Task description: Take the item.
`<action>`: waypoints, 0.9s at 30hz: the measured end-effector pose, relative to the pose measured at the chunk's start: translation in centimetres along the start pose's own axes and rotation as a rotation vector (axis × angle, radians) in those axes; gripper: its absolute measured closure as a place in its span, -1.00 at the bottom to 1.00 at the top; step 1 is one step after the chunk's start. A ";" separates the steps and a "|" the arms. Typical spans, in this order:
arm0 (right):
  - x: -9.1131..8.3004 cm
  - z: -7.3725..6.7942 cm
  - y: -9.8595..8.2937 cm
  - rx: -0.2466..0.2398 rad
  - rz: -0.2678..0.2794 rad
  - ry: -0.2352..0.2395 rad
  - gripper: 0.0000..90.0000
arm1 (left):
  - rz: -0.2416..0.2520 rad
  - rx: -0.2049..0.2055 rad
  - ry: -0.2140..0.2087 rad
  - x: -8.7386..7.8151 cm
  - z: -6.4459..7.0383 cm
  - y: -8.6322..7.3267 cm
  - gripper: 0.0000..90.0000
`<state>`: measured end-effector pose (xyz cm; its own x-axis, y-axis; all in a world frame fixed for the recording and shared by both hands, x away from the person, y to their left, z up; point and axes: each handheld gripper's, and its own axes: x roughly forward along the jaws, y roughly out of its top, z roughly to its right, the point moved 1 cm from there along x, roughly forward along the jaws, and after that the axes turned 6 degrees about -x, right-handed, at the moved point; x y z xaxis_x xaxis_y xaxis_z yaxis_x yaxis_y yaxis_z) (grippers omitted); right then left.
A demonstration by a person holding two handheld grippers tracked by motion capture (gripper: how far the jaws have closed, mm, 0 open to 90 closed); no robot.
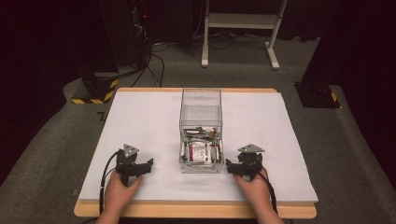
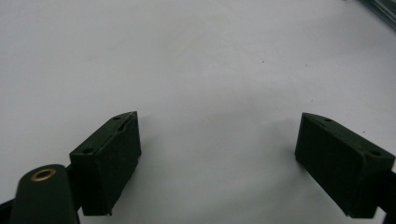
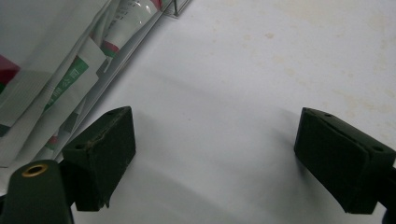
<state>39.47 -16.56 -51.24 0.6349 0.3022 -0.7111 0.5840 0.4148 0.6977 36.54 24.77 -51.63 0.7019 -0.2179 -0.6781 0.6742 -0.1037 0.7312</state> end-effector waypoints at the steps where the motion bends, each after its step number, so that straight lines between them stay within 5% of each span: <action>1: 0.0 0.0 0.0 0.000 0.000 0.001 -0.73 | 0.000 0.000 0.000 0.0 0.0 0.0 -0.68; 27: 0.0 -0.1 0.0 -0.001 -0.003 -0.007 -0.74 | 0.000 0.000 0.000 0.0 0.0 0.0 -0.68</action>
<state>39.45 -16.47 -51.24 0.6367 0.2948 -0.7125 0.5855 0.4164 0.6955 36.55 24.77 -51.63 0.7021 -0.2175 -0.6780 0.6741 -0.1038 0.7313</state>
